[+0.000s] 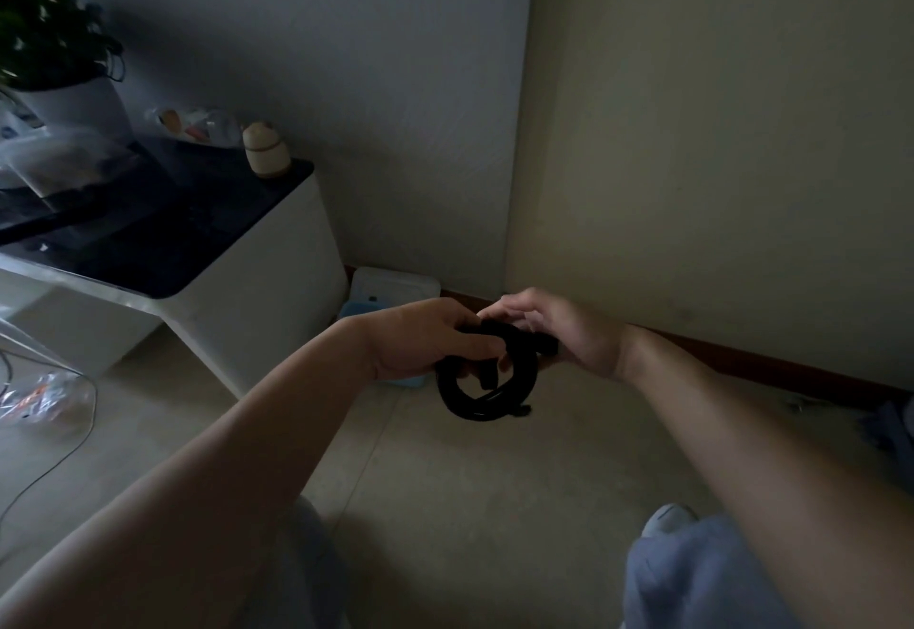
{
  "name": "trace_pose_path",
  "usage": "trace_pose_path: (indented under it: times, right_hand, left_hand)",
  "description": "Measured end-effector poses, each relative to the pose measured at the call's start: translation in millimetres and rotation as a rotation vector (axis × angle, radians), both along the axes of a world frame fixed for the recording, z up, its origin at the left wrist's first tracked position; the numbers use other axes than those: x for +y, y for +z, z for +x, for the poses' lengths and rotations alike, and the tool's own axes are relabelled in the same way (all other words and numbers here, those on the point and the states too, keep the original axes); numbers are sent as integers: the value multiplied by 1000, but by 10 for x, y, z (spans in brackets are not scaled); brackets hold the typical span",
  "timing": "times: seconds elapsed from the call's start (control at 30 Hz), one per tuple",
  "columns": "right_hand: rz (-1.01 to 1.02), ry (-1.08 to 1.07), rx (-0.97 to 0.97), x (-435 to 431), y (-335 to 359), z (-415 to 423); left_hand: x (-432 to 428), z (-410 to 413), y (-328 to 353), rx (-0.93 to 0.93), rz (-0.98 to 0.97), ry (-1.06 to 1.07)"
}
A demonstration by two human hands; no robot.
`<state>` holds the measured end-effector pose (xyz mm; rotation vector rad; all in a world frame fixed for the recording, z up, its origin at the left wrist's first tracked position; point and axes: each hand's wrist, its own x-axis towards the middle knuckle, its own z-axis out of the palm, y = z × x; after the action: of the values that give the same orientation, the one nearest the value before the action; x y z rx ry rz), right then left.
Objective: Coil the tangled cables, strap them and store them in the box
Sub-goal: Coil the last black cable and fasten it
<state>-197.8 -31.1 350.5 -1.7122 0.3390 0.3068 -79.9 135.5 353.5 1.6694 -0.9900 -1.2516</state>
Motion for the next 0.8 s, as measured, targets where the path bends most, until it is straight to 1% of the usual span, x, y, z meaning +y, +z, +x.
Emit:
trace_pose_path:
  times: [0.03,0.1,0.2,0.3,0.4,0.47,0.53,0.67,0.73,0.8]
  right_hand:
    - [16,-52,-7,10,-14,26]
    - [-19,-106,-32,6,-62,67]
    - [-61,-61,-18,3,-105,81]
    - [-35,-42,22,-47,-145,79]
    - [2,-66,63,-92,-175,84]
    - [1,-45,116,-76,-167,90]
    - [43,-19,173,-45,-180,100]
    - [205,4,292,-6,-198,96]
    - [221,11,321,-23,-196,94]
    - [221,16,307,-50,-185,98]
  left_hand:
    - [0,-4,4,-29,-3,-7]
    - [-4,-8,3,-74,-1,-11]
    - [-1,-27,11,-153,20,-50]
    - [8,-50,32,-215,53,-104]
    - [2,-45,35,-246,59,-101]
    - [-3,-54,42,-267,57,-116]
    - [-7,-76,62,-283,55,-134]
    - [9,-88,101,-327,52,-176]
    - [28,-96,116,-325,46,-183]
    - [40,-107,133,-323,39,-164]
